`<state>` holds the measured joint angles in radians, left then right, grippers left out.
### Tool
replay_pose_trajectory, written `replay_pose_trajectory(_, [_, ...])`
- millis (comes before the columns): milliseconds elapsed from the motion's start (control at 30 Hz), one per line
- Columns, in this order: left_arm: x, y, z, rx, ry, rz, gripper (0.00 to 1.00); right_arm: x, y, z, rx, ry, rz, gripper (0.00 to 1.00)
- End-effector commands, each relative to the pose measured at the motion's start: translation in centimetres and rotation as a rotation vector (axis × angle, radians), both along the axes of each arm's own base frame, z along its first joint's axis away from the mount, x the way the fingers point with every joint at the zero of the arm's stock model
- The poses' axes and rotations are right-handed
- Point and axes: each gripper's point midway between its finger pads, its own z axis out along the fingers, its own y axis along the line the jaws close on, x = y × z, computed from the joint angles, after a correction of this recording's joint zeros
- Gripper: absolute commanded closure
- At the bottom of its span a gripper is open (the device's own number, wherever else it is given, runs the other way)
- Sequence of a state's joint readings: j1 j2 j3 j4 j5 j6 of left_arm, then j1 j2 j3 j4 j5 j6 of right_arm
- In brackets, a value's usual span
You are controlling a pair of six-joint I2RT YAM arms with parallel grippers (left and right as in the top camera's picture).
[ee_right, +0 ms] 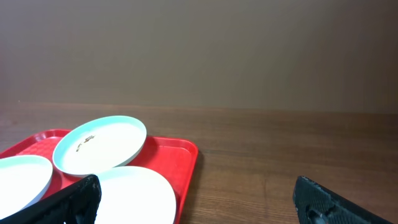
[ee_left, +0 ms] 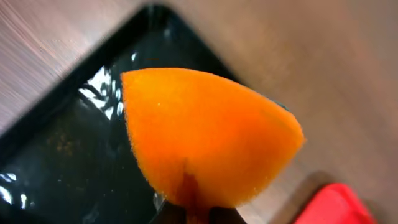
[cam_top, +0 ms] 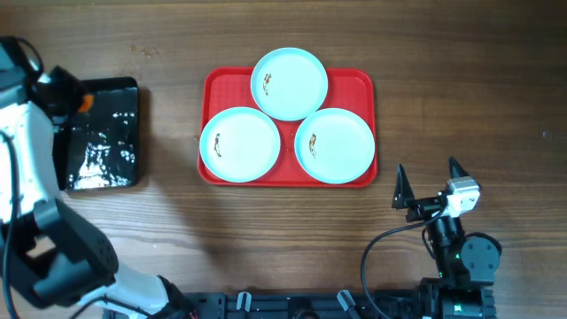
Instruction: Clean dirty plates on tray and stack at the side
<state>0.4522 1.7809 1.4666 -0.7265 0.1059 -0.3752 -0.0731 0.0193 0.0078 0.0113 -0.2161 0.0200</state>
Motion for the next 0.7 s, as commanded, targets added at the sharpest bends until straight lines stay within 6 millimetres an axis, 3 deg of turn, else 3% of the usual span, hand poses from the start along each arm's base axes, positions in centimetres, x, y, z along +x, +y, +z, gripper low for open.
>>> replay_pose_trajectory(0, [-1.9, -1.1, -8.6, -0.043, 0.198, -0.008, 0.96, 0.0, -0.3, 0.0, -0.017, -0.006, -0.015, 0.00])
replay_pose_trajectory(67, [-2.2, -1.3, -10.3, -0.059, 0.237, -0.021, 0.96, 0.0, -0.3, 0.0, -0.017, -0.006, -0.015, 0.00])
replay_pose_trajectory(167, [-1.7, -1.4, -9.2, -0.052, 0.208, -0.056, 0.96, 0.0, -0.3, 0.0, -0.017, -0.006, -0.015, 0.00])
replay_pose_trajectory(233, [-0.9, -1.4, -6.7, -0.041, 0.153, -0.068, 0.96, 0.0, -0.3, 0.0, -0.017, -0.007, -0.015, 0.00])
replay_pose_trajectory(400, [1.0, -2.3, 2.2, -0.020, -0.061, -0.113, 0.96, 0.0, -0.3, 0.0, -0.017, -0.006, -0.015, 0.00])
replay_pose_trajectory(500, [0.9, -2.4, 5.3, 0.020, -0.133, -0.116, 0.96, 0.0, -0.3, 0.0, -0.017, -0.006, -0.015, 0.00])
replay_pose_trajectory(567, [0.2, -2.0, 5.0, 0.036, -0.101, -0.096, 0.96, 0.0, -0.3, 0.0, -0.017, -0.007, -0.015, 0.00])
replay_pose_trajectory(667, [-1.3, -0.8, 0.9, 0.077, 0.030, -0.044, 0.96, 0.0, -0.3, 0.0, -0.017, -0.006, -0.015, 0.00])
